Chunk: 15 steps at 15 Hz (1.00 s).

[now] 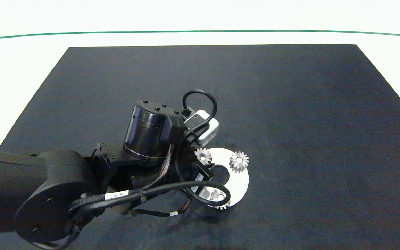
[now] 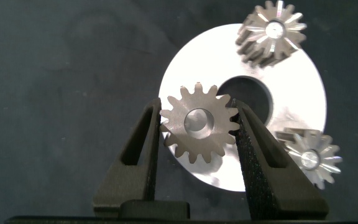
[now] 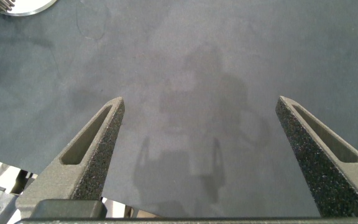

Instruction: Install three planetary gears onto the carrier pins

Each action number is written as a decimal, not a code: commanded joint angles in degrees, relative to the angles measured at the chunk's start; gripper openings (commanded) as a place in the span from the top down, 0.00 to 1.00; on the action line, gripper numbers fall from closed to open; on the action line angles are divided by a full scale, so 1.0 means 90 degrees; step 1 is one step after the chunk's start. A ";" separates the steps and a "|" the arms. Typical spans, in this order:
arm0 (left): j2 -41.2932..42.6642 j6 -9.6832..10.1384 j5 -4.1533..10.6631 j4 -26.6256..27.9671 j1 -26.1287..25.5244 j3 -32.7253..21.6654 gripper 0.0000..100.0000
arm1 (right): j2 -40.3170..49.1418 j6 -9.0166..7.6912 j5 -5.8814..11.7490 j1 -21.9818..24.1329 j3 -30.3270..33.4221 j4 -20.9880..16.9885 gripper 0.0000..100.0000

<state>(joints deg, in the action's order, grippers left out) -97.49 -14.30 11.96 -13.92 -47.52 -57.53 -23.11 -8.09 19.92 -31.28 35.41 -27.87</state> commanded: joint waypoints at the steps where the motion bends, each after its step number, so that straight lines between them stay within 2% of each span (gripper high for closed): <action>1: -0.0037 -0.0022 0.0038 -0.0016 0.0006 -0.0034 1.00 | 0.0000 -0.0009 0.0013 -0.0001 0.0001 -0.0009 0.00; 15: -0.0115 -0.0042 0.0048 -0.0016 0.0133 -0.0005 1.00 | 0.0019 -0.0009 0.0013 -0.0001 0.0030 -0.0019 0.00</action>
<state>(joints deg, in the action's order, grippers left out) -98.27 -14.63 12.29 -13.97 -46.34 -57.64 -22.98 -8.09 19.92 -31.26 35.66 -27.87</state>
